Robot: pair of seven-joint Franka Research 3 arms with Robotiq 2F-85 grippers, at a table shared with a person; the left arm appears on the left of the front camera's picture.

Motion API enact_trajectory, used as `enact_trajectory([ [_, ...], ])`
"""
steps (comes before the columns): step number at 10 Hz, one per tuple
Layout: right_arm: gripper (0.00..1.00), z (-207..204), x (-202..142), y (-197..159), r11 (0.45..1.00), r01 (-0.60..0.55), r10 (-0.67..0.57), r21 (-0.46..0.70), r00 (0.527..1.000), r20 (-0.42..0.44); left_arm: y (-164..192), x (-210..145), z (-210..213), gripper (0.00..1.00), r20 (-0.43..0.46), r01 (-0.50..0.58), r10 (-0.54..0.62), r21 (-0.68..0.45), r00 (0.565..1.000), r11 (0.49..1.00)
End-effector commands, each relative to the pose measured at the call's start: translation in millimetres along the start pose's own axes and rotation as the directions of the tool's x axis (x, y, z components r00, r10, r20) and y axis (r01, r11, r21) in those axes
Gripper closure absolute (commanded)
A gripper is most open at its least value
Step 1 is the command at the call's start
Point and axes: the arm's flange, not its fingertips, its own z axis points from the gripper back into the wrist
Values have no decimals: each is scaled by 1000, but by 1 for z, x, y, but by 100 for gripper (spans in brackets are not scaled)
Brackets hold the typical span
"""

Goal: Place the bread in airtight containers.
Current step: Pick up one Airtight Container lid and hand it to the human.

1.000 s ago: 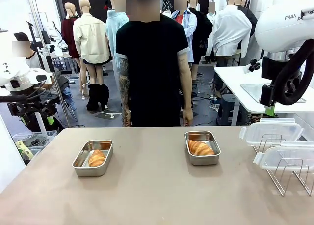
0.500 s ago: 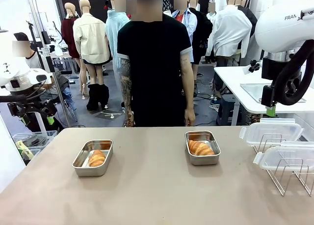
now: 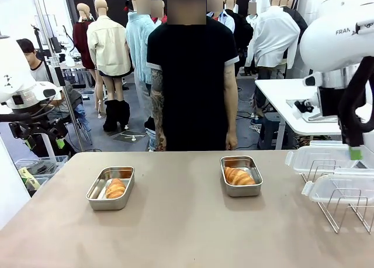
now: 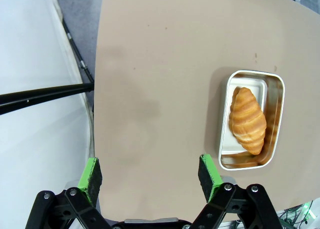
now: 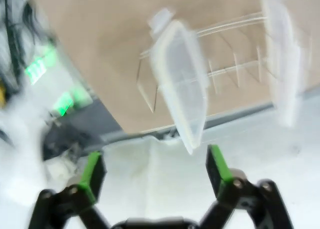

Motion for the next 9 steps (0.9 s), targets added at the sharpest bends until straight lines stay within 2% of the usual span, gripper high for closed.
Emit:
enact_trajectory([
  [1,0,-15,-11,0,946,-322,319,-17,942,-102,0,-2,2,0,3,6,-6,-1,1000,1000],
  [2,0,-23,-7,0,935,-348,341,-65,935,-99,0,-2,2,0,3,6,-6,-1,1000,1000],
  [4,0,-43,5,-12,948,-297,292,-119,955,-54,0,-2,2,0,3,6,-6,-1,1000,1000],
  [6,0,-59,14,-12,982,-156,155,-104,988,-15,0,-2,2,0,3,6,-6,-1,1000,1000],
  [8,0,-69,13,-15,989,-74,81,-129,996,43,0,-2,2,0,3,6,-6,-1,1000,1000],
  [9,0,-76,15,-16,991,-72,78,-112,995,55,0,-2,2,0,3,6,-6,-1,1000,1000],
])
